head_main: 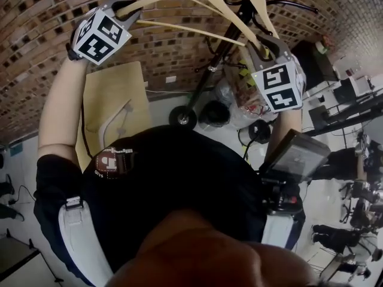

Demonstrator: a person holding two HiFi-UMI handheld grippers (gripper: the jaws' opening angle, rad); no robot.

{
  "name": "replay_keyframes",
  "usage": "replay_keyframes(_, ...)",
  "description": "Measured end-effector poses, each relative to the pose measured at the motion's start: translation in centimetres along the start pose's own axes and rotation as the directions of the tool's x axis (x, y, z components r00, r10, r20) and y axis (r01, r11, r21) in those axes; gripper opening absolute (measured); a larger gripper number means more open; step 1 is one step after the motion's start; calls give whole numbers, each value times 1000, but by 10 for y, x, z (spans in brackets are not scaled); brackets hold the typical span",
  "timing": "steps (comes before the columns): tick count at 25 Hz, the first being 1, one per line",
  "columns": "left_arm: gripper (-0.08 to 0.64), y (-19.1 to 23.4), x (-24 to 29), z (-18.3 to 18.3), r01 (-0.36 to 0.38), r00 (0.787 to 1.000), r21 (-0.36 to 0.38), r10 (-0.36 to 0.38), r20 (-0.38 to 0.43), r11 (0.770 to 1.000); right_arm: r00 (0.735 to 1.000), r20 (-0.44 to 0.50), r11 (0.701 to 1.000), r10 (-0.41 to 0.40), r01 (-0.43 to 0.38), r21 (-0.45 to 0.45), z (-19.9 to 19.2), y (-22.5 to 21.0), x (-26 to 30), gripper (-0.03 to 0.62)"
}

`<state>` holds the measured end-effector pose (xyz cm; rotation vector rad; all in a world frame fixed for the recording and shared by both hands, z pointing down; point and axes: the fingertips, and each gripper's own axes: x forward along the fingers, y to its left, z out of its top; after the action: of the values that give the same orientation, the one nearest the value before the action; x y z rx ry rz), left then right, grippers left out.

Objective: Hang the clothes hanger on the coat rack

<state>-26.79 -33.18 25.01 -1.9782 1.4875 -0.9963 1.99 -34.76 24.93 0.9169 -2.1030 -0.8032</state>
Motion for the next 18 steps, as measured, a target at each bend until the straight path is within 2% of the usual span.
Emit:
replay_keyframes(9, 97, 1, 13, 33, 21, 999, 48, -23, 45, 999, 999, -10, 999, -44, 44, 19, -14, -17, -19, 101)
replay_keyframes(18, 97, 0, 11, 33, 27, 999, 53, -30, 45, 998, 998, 1, 998, -55, 55, 0, -10, -17, -27, 102)
